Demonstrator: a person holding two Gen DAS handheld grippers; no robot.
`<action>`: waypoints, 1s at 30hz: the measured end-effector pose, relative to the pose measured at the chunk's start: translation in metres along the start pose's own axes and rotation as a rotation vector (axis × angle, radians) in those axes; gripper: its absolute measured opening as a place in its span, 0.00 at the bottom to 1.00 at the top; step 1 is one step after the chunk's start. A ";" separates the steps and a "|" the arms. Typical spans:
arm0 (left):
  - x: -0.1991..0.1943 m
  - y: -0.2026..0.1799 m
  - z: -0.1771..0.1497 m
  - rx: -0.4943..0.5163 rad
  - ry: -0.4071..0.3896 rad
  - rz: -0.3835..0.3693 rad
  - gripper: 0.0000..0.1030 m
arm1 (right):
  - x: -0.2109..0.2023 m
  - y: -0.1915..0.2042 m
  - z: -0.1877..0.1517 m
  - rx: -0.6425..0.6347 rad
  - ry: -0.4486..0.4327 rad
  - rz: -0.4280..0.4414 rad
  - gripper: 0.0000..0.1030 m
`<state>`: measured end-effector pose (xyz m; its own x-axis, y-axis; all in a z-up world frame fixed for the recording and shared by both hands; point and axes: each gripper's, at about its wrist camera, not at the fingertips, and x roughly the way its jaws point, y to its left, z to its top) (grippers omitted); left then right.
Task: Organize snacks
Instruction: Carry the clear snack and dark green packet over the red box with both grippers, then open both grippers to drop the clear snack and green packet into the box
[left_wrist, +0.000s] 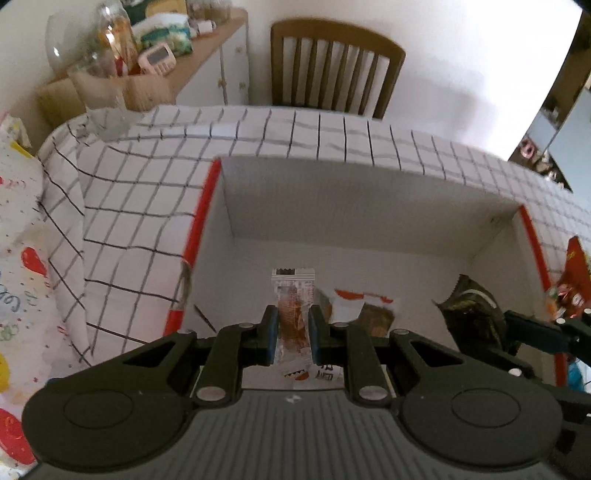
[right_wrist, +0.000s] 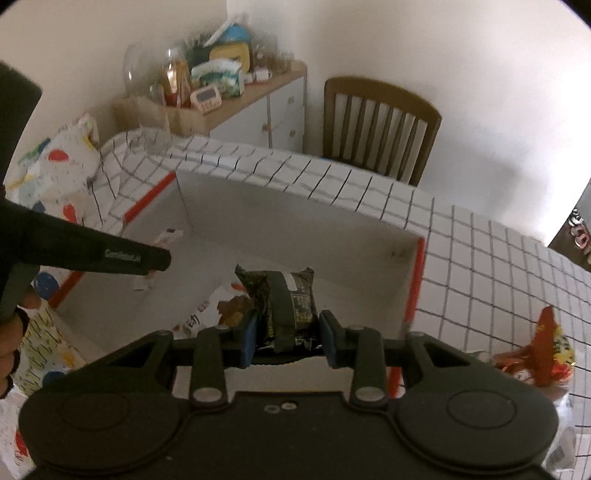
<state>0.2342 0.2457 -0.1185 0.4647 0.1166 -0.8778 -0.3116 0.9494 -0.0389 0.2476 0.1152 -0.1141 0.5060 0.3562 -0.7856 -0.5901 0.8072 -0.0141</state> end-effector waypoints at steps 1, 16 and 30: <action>0.004 -0.002 0.000 0.004 0.008 0.002 0.16 | 0.005 0.001 0.000 0.000 0.013 -0.005 0.33; 0.030 -0.016 -0.008 0.034 0.110 -0.016 0.16 | 0.041 0.009 -0.018 -0.024 0.158 -0.019 0.30; 0.002 -0.011 -0.014 -0.014 0.089 -0.048 0.17 | 0.011 0.004 -0.016 0.000 0.100 0.018 0.43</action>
<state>0.2272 0.2315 -0.1260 0.4038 0.0444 -0.9138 -0.3030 0.9489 -0.0878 0.2405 0.1152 -0.1323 0.4301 0.3215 -0.8436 -0.5986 0.8011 0.0001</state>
